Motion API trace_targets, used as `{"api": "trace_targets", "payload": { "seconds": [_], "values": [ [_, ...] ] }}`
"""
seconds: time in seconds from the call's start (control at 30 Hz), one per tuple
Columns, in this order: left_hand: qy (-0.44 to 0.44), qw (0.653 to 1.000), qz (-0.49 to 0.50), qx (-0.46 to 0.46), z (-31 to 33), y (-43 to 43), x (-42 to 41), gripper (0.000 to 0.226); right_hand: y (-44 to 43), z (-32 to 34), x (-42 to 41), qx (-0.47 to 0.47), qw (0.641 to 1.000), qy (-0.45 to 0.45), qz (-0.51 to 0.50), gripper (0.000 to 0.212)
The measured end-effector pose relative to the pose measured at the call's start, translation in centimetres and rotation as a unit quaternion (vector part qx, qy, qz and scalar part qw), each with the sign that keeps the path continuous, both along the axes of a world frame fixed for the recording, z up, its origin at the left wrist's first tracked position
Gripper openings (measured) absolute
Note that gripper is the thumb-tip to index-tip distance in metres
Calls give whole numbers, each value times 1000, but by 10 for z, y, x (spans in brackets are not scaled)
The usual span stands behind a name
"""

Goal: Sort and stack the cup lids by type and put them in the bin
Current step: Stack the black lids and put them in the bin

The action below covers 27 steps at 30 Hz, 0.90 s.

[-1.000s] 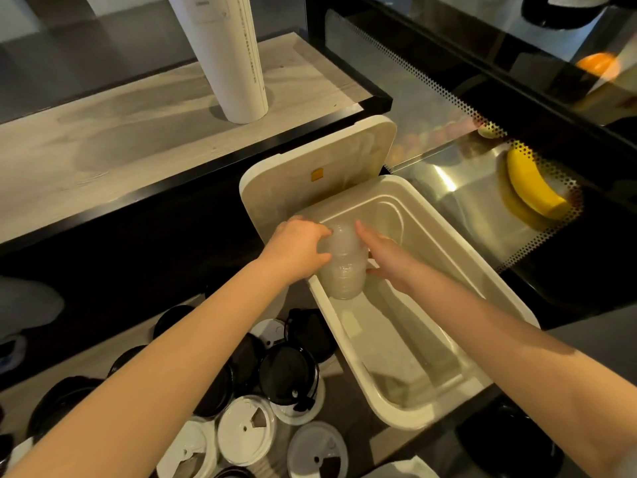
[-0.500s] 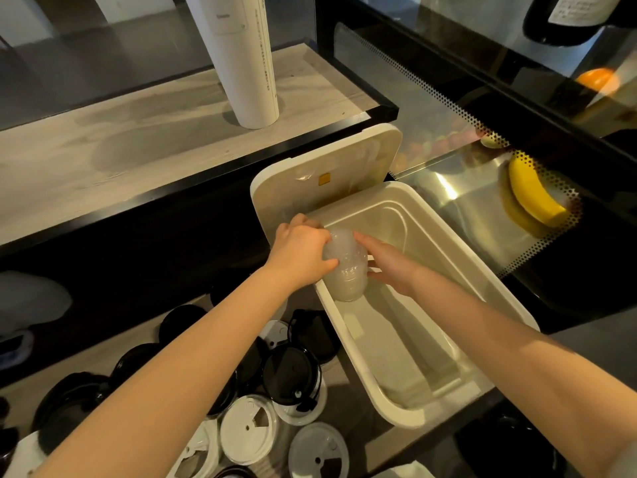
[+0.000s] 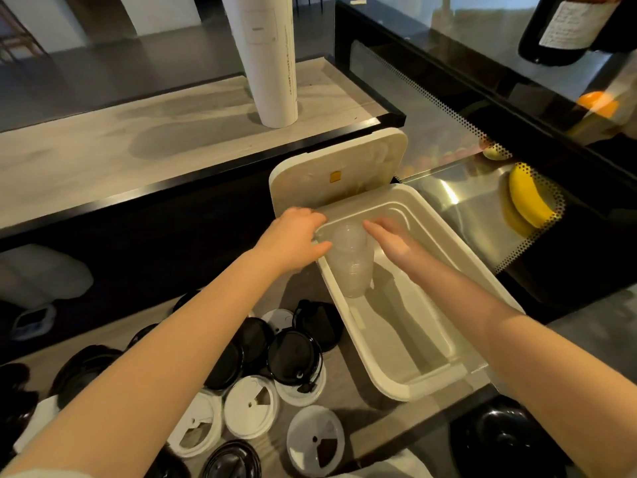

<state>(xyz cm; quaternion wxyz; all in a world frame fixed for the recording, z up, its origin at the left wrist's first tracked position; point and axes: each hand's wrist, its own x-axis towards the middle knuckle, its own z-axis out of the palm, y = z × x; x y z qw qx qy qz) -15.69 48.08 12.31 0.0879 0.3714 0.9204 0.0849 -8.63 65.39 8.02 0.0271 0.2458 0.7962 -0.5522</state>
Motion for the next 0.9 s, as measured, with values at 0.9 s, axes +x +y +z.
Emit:
{"api": "trace_targets", "payload": {
  "seconds": [0.9],
  "values": [
    [-142, 956, 245, -76, -71, -273, 141, 56, -226, -23, 94, 369, 819, 107, 426, 46]
  ]
}}
